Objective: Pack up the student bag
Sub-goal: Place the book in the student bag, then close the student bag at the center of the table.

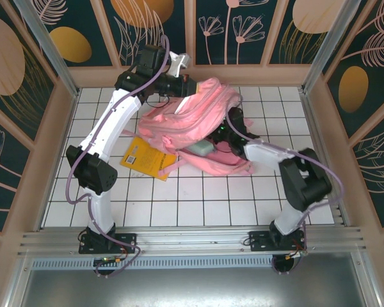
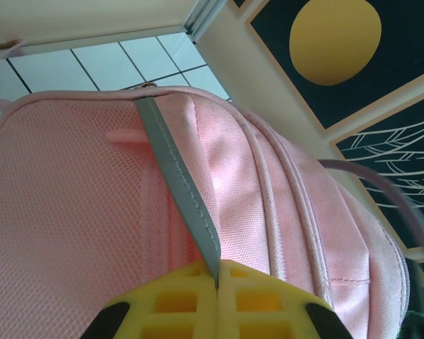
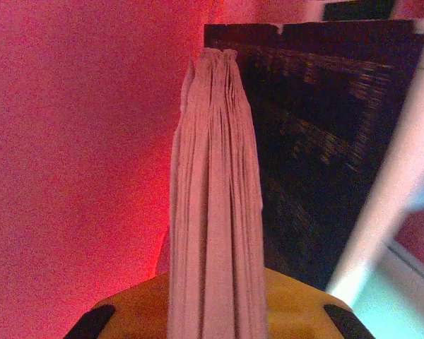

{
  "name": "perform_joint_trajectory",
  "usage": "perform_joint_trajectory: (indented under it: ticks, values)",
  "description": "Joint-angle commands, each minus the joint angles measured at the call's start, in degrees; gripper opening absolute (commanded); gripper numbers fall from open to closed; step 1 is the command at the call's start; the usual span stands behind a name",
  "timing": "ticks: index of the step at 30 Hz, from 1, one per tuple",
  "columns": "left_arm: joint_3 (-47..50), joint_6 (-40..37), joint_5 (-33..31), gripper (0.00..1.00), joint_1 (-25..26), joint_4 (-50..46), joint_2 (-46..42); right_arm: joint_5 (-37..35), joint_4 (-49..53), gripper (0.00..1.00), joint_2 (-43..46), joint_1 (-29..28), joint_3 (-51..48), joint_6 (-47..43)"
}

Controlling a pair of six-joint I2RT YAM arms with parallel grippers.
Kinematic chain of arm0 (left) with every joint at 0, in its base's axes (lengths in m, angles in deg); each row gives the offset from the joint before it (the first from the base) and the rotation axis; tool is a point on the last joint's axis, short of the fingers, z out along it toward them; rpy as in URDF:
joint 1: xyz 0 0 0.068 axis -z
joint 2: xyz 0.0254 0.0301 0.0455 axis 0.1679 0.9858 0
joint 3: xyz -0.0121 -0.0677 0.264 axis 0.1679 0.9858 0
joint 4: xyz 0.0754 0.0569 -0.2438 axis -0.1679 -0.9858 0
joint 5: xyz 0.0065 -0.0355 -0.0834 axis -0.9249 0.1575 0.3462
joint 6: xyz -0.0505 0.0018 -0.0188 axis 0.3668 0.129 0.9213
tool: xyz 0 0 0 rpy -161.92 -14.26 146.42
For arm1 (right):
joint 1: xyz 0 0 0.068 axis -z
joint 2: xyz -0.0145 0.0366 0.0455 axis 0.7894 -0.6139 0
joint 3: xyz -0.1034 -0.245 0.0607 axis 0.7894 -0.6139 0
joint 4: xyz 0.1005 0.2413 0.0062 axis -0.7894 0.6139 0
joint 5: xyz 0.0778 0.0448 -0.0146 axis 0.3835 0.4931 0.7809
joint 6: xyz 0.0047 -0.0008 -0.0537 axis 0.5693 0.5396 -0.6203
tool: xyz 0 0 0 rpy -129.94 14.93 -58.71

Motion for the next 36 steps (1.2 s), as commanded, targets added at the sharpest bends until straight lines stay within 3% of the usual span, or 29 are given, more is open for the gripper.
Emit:
perform_joint_trajectory:
  ticks: [1,7,11,14,19,22,30,33,36]
  values:
    - [-1.7,2.1,5.8,0.0,-0.1,13.0,-2.6,-3.1,-5.8,0.03,-8.1,-0.9,6.6,1.9]
    - [-1.0,2.7,5.8,0.0,-1.0,12.9,-2.0,-3.7,-4.8,0.4,-15.6,-3.7,14.4,-1.6]
    - [0.8,4.0,6.8,0.0,-2.7,14.3,-2.8,-7.3,-6.6,0.69,-7.7,-3.2,8.2,-6.4]
    - [2.0,5.0,7.6,0.0,-4.0,15.3,-3.1,-8.6,-5.5,0.79,-0.3,-2.6,3.5,-11.0]
    - [2.5,5.8,7.7,0.0,-4.7,15.8,-2.3,-9.5,-3.3,0.85,9.7,-1.6,-3.1,-16.0]
    - [2.4,6.1,7.2,0.0,-4.7,15.8,-1.7,-11.8,4.1,0.85,14.4,-0.4,-5.2,-17.3]
    - [6.7,7.7,3.1,0.03,-3.2,16.6,1.1,-45.3,25.4,0.76,34.5,0.4,-17.1,-14.1]
    - [5.6,7.1,0.3,0.03,-0.6,15.3,4.4,-52.5,30.5,0.75,42.3,1.2,-20.4,-12.0]
    - [2.9,6.8,-0.6,0.1,2.6,13.9,8.9,-56.8,33.8,0.74,48.2,1.3,-21.4,-12.8]
